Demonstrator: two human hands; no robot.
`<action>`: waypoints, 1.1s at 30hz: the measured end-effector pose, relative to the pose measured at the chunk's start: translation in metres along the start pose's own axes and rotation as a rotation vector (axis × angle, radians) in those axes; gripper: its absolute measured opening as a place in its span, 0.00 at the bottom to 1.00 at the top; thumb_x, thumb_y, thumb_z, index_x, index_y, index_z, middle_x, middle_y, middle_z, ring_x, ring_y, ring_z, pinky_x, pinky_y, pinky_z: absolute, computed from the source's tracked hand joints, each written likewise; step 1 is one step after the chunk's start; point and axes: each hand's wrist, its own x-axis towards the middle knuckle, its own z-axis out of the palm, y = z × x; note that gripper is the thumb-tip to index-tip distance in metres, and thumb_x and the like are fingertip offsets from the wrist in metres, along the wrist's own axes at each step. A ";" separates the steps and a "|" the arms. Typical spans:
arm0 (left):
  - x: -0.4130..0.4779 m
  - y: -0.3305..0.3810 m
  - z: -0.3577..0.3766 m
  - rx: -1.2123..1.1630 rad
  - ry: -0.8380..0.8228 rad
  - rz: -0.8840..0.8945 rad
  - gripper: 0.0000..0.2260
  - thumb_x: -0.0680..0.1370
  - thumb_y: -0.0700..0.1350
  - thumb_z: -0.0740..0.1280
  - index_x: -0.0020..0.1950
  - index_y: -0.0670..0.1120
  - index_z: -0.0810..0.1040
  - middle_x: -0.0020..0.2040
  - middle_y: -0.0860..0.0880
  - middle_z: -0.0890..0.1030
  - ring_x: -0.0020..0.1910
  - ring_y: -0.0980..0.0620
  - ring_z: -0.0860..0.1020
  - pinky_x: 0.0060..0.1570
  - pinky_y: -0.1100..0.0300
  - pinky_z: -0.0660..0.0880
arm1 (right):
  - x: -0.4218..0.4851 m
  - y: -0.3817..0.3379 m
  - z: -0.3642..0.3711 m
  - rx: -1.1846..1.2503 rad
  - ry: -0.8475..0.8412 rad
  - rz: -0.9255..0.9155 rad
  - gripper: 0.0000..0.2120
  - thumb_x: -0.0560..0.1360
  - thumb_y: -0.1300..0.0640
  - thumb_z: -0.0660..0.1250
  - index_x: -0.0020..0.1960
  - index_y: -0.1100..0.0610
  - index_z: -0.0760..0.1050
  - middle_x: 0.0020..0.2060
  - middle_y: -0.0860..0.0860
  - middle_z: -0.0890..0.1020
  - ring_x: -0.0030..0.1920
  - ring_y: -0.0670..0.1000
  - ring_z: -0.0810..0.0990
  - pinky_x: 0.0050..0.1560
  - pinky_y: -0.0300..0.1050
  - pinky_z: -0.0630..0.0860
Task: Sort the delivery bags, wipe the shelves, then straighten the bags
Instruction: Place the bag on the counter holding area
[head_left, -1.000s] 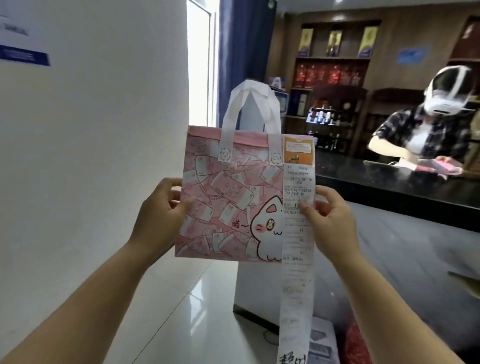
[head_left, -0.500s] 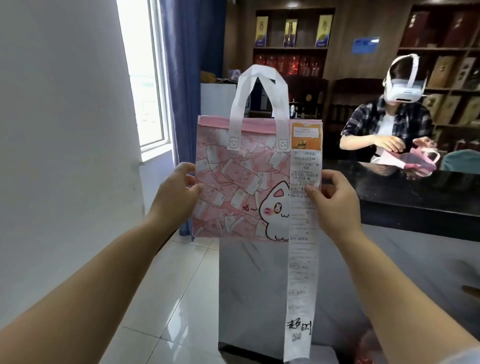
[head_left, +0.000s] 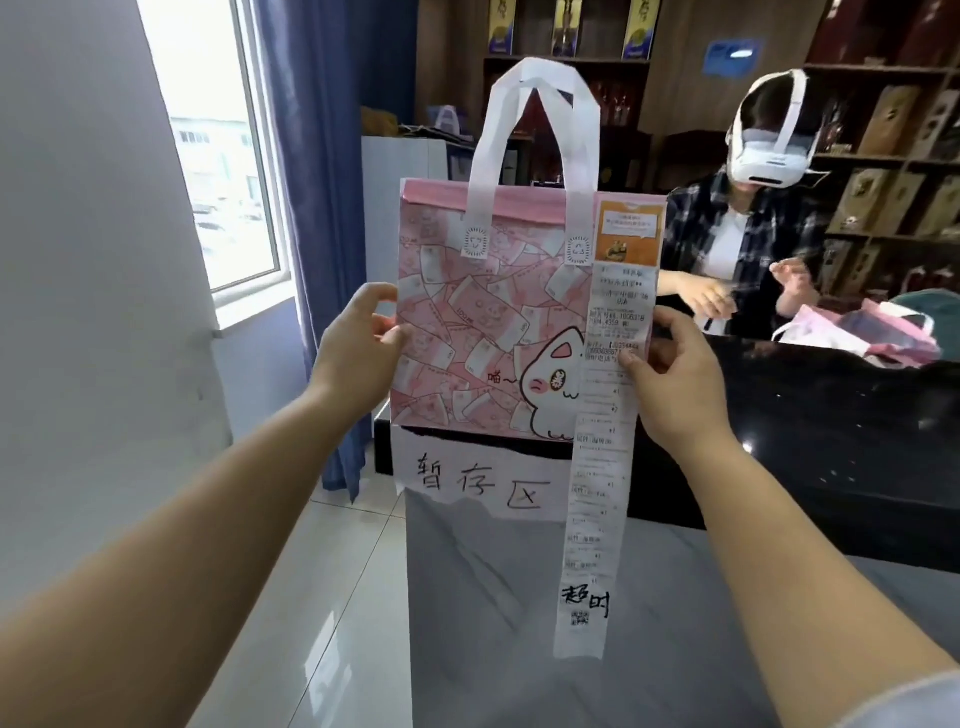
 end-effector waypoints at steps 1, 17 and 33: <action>0.009 -0.006 0.006 -0.005 0.004 -0.009 0.12 0.77 0.47 0.65 0.49 0.65 0.68 0.40 0.55 0.82 0.35 0.61 0.81 0.29 0.69 0.72 | 0.007 0.006 0.004 0.004 -0.009 0.003 0.19 0.74 0.63 0.66 0.59 0.44 0.70 0.52 0.44 0.81 0.53 0.42 0.79 0.51 0.45 0.79; 0.041 -0.061 0.028 -0.099 -0.042 -0.017 0.17 0.73 0.52 0.69 0.59 0.58 0.68 0.44 0.53 0.79 0.41 0.57 0.80 0.30 0.70 0.73 | 0.028 0.036 0.027 0.015 -0.015 0.002 0.24 0.72 0.59 0.71 0.65 0.48 0.69 0.54 0.42 0.80 0.55 0.40 0.78 0.52 0.40 0.77; -0.052 -0.031 -0.039 0.087 -0.094 -0.036 0.14 0.73 0.53 0.69 0.56 0.53 0.73 0.48 0.54 0.79 0.46 0.54 0.78 0.46 0.54 0.77 | -0.049 -0.015 0.007 -0.012 0.130 0.056 0.11 0.71 0.56 0.71 0.52 0.49 0.74 0.45 0.44 0.80 0.45 0.42 0.79 0.45 0.33 0.75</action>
